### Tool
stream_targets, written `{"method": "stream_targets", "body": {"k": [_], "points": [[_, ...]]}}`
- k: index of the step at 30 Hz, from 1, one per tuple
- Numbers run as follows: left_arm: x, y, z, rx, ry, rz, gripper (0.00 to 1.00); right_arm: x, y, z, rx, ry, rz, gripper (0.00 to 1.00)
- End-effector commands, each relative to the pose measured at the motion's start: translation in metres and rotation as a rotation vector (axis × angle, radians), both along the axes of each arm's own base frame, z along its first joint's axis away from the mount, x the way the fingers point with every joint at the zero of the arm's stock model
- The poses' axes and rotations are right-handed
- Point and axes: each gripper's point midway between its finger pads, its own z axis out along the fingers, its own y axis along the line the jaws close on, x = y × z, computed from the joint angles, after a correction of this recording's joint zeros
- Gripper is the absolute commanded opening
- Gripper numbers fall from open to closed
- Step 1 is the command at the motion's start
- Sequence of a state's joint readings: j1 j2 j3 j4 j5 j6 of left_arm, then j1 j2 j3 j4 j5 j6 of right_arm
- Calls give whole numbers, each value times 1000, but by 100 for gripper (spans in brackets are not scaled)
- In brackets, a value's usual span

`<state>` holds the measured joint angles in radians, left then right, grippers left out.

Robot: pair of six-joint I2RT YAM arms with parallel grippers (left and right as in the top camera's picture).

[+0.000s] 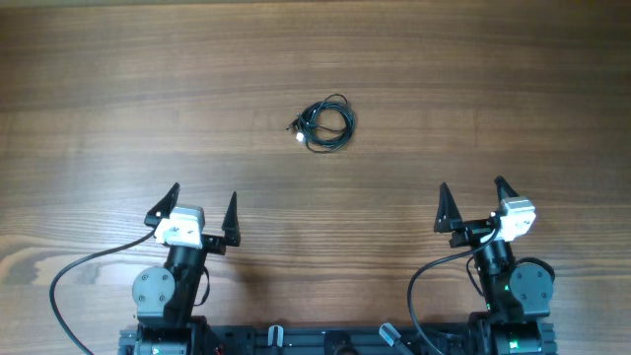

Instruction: Untangle cables

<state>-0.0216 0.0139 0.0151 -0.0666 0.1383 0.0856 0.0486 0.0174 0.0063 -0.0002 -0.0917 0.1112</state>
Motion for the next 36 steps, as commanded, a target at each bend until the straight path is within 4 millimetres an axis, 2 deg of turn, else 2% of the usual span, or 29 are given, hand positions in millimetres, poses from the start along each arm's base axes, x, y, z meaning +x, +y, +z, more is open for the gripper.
{"method": "stream_targets", "body": {"k": [1,18,19,22,24,26,27,32,36], "points": [[0,0,-2,12,-1,4,100,0,-3,1,3,-5,-18,100],[0,-4,-2,10,-4,-19,100,0,-3,1,13,-4,-15,99],[-1,-5,-2,5,-3,-26,100,0,-1,1,48,1,-5,100],[-2,-13,-1,-203,35,-62,100,0,3,2,240,28,18,100],[-7,-28,3,-267,46,-150,100,-5,25,4,309,52,149,100],[-12,-33,16,-290,58,-182,100,-14,48,13,247,37,293,100],[-14,-33,23,-301,68,-180,100,-18,53,19,232,30,328,100],[-20,-35,70,-311,154,-177,100,-29,63,61,232,56,391,100],[-9,-37,102,-270,366,-164,100,-24,67,104,240,195,404,100]]}}
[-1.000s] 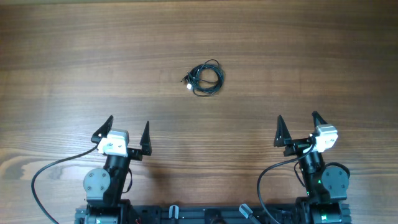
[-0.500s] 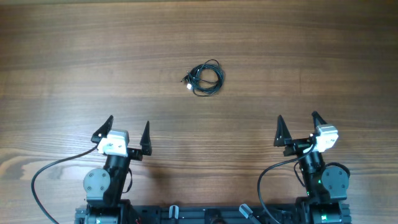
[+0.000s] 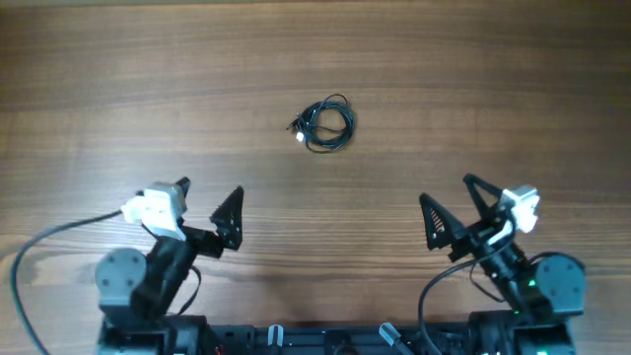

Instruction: Untangle cables

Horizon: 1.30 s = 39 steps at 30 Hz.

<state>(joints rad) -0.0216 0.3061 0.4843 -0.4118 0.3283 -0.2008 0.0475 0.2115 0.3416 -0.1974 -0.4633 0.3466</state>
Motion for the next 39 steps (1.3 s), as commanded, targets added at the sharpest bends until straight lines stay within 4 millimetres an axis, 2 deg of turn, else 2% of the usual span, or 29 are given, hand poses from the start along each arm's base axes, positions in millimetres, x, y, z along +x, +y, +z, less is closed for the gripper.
{"method": "stream_targets", "body": {"k": [1,4,6,8,10,12,15,18,21,23,24,26,29,30,31,33,36,39], "points": [[13,-7,30,47,163,-48,100,5,8,39,-4,103,52,100],[34,-14,43,65,266,-75,100,21,11,57,-5,252,71,100],[51,-20,44,82,368,-94,100,30,18,66,-14,325,116,100],[71,-26,33,160,466,-120,100,44,35,81,1,376,236,100],[85,-32,22,187,517,-149,100,59,54,91,46,355,384,100],[101,-35,6,189,551,-153,100,81,63,86,139,415,420,100],[111,-38,-7,186,583,-164,100,112,75,55,168,506,418,100],[114,-34,-8,192,581,-144,100,147,88,-1,150,656,284,99],[117,-21,-9,202,585,-92,100,169,102,-62,85,775,146,99],[119,-14,-9,195,588,-72,100,180,113,-97,54,818,132,99],[119,-11,-10,193,592,-66,100,184,115,-109,50,833,133,98],[118,-8,-11,190,600,-57,100,190,118,-138,37,871,125,91],[118,-7,-11,190,602,-55,100,196,120,-180,20,933,82,71],[118,-7,-11,190,602,-55,100,198,121,-188,18,942,71,67],[118,-7,-11,190,602,-55,100,199,122,-197,21,955,54,58],[118,-7,-11,190,602,-55,100,203,125,-208,24,959,16,50],[117,-7,-12,190,608,-55,100,207,128,-217,7,945,-41,44],[117,-7,-13,190,609,-55,100,210,132,-221,-21,914,-89,42]]}}
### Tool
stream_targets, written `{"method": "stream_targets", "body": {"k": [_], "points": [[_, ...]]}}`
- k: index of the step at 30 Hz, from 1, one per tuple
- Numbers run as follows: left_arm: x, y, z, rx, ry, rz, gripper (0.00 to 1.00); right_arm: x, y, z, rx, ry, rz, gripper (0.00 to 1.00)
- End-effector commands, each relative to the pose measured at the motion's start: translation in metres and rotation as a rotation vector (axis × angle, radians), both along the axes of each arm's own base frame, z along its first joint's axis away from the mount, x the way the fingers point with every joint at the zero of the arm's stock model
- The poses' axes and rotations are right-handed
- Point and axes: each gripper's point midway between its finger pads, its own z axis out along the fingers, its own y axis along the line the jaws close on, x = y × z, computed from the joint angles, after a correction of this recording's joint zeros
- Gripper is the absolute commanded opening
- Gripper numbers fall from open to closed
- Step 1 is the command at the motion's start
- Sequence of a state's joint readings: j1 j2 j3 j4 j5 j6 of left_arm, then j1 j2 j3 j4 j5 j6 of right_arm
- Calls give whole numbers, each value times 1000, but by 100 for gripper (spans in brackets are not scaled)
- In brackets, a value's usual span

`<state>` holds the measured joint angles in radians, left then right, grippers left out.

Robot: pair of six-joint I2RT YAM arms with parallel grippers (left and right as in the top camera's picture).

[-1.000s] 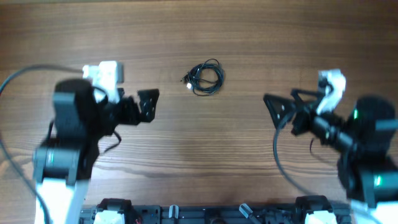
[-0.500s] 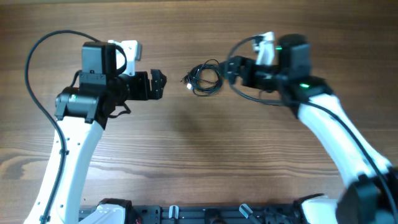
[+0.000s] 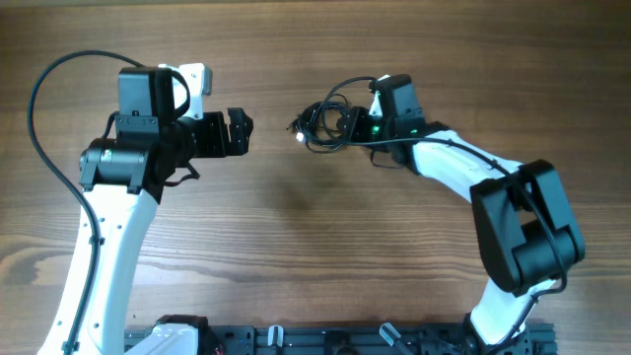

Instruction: Untangle cables

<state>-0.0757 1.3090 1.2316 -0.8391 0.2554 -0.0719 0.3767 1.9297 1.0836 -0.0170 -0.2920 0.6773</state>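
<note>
A small tangle of thin black cable (image 3: pixel 321 122) with a white plug end lies on the wooden table, a little above the middle of the overhead view. My right gripper (image 3: pixel 347 124) reaches in from the right and its dark fingers overlap the coil's right edge; the coil hides how they stand. Left of the cable, my left gripper (image 3: pixel 245 133) points right toward it, a short gap away, open and holding nothing.
The wooden table (image 3: pixel 315 256) runs under everything. The left arm's black supply cable (image 3: pixel 44 84) loops out to the far left. Both arm bases sit at the near edge, by a black rail (image 3: pixel 325 340).
Both arms have left the near edge and stretched to the middle of the table. The right gripper now sits at the coil's right side and the left one just to its left.
Both grippers first stood open, pointing up, near the front edge with the cable coil lying alone further out. Then both had tilted and turned slightly. Now they flank the coil, which lies where it was.
</note>
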Motion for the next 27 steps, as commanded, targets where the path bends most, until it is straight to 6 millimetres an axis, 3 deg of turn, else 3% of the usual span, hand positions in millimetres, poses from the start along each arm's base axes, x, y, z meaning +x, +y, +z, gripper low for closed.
{"method": "stream_targets", "body": {"k": [1,7,14,17,21,24,27], "points": [[2,2,9,12,-27,-3,100,7,-1,-13,-81,-21,-73,42],[1,2,9,10,-24,-1,100,5,-1,-31,-132,-12,-92,42],[-3,3,5,12,0,-1,100,-14,-1,-56,-227,49,-72,41],[-4,3,4,13,7,-2,100,-25,-1,-62,-278,67,-43,27],[-8,3,1,14,27,-2,100,-54,-7,-76,-395,141,11,19],[-12,3,-1,14,43,-3,100,-75,-5,-82,-408,211,84,5],[-14,2,-2,9,53,-7,100,-92,-2,-77,-390,263,150,4]]}}
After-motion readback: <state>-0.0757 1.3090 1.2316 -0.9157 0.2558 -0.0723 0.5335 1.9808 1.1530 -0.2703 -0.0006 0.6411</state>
